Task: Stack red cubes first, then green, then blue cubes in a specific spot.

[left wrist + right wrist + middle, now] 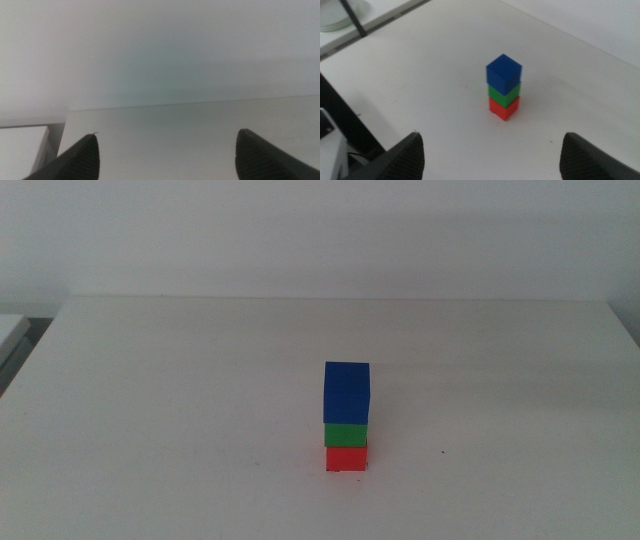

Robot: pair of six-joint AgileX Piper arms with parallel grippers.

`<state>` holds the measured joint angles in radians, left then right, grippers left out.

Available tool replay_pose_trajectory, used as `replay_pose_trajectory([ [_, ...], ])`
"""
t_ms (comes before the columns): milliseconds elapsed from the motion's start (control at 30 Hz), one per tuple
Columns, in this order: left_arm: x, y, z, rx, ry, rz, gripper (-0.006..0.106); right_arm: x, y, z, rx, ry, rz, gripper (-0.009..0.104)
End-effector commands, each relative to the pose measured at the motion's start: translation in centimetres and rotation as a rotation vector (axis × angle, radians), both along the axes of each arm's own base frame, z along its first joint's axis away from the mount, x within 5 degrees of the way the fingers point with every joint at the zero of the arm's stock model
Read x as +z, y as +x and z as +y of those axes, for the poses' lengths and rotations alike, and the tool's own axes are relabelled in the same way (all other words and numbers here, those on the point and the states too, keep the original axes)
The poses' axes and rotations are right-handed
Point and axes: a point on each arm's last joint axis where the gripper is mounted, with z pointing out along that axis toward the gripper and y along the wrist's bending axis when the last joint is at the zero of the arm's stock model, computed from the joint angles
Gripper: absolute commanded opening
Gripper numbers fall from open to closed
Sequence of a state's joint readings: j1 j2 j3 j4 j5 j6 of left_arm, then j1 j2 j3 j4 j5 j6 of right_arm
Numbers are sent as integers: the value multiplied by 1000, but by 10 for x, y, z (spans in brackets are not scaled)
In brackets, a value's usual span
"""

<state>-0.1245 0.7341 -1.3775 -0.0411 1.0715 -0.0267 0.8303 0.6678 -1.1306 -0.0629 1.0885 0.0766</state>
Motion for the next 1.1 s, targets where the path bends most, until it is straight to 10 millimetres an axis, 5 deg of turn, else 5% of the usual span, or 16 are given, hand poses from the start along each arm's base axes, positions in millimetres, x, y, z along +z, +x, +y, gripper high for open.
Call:
replay_pose_trajectory([
  [0, -8, 5, -1, -6, -9, 13, 91, -2, -1, 1, 13, 18, 1, 87],
  [200, -54, 1, -2, -4, -55, -117, 91, -38, 17, 2, -77, 28, -165, 87],
  [333, -98, -3, 0, 11, -64, -199, 91, -75, 24, 5, -155, 183, -109, 87],
  [533, -166, -10, 2, 20, -81, -232, 91, -134, 36, -17, -394, 233, -182, 87],
  [833, -244, -11, 3, 35, -85, -254, 91, -206, 10, -45, -631, 218, -216, 87],
  [1067, -272, -21, 5, 34, -87, -300, 91, -234, -4, -52, -693, 231, -298, 87],
])
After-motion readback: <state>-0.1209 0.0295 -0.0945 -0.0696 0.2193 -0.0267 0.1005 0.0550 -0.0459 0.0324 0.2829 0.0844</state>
